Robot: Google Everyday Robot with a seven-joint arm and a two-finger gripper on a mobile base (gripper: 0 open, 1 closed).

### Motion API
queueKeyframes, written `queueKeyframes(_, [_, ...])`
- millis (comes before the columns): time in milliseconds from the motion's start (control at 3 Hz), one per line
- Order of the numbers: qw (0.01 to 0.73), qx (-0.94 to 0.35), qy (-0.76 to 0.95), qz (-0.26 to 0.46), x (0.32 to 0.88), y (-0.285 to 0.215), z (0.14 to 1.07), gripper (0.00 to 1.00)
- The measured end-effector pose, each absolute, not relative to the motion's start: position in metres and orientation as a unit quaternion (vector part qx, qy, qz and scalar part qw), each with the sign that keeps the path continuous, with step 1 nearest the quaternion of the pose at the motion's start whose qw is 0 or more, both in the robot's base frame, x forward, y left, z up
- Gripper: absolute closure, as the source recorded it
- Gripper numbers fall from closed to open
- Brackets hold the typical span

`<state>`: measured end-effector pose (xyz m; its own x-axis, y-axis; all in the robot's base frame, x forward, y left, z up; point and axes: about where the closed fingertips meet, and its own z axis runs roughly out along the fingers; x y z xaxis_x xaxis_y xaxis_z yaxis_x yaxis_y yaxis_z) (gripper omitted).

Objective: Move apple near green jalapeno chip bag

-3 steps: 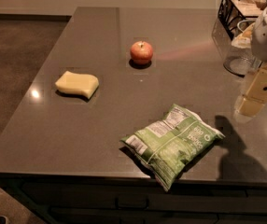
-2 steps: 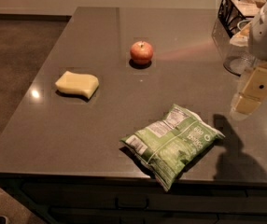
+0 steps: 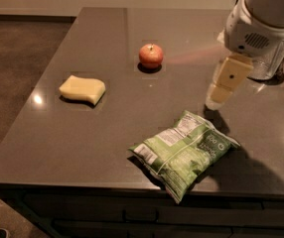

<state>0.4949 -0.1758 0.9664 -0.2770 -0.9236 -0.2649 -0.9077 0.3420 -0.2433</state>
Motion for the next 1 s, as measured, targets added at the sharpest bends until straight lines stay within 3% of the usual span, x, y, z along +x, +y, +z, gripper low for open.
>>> queueKeyframes(1000, [0.182,-0.529,0.828,0.034,0.617,-0.086,0.912,0.0])
